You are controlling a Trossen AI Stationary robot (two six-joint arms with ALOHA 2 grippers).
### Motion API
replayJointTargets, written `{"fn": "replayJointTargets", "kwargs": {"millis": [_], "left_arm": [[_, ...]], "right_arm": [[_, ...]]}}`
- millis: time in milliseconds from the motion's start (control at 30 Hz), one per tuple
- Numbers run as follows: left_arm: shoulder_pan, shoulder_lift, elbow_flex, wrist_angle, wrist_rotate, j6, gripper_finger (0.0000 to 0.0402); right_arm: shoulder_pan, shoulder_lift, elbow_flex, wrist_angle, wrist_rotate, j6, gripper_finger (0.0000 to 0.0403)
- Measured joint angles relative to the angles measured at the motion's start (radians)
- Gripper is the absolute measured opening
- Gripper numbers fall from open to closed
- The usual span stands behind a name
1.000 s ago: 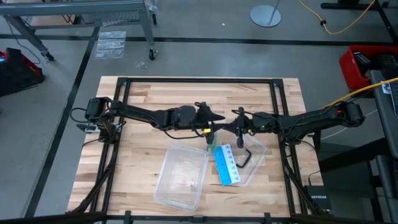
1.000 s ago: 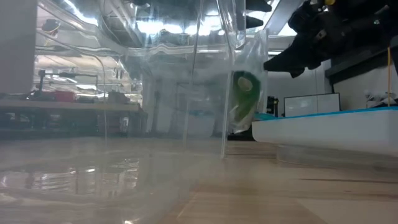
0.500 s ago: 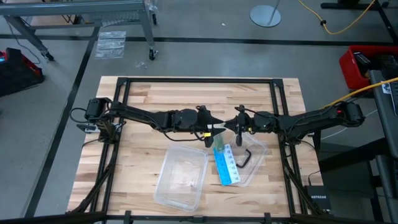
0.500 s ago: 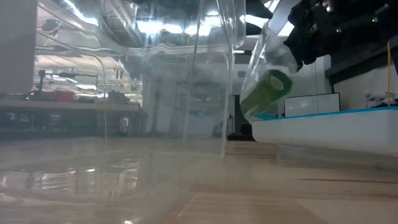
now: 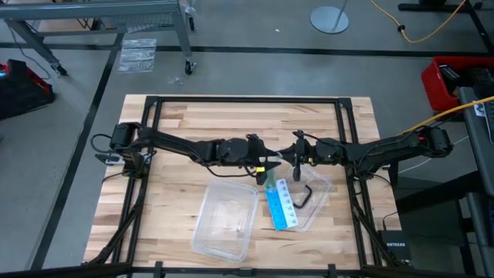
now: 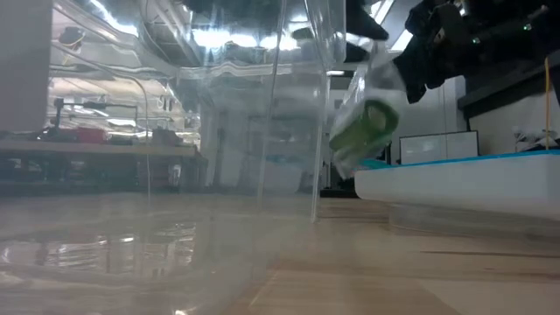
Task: Roll bandage
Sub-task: Close the transparent zip bag
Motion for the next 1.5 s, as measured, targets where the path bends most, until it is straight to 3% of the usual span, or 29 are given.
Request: {"fn": "replayJointTargets", "kwargs": {"millis": [167,533,767,1000,1200,1500], "left_arm": [[0.008,0.053,0.0,0.046,-0.016,0.001,0.0177],[0.028,0.047,0.0,0.061,-0.097,0.038,0.0157],[0.006,0.046,0.0,0.112,-0.096,0.042,0.0156],[-0.001,0.046,0.0,0.102,-0.095,0.042,0.0157],[-0.001,0.046,0.0,0.103,-0.124,-0.024,0.0164],[0.002,0.046,0.0,0.103,-0.261,-0.045,0.0181]], "right_arm": [[0.0,0.0,0.0,-0.018,0.007,0.0,0.0021],[0.001,0.004,0.001,-0.058,-0.001,0.01,0.0021],[0.0,0.005,0.001,-0.113,0.109,0.057,0.0021],[0.0,0.005,0.001,-0.121,0.126,0.086,0.0021],[0.0,0.005,0.001,-0.153,0.241,0.088,0.0021],[0.0,0.005,0.001,-0.158,0.297,0.088,0.0021]]}}
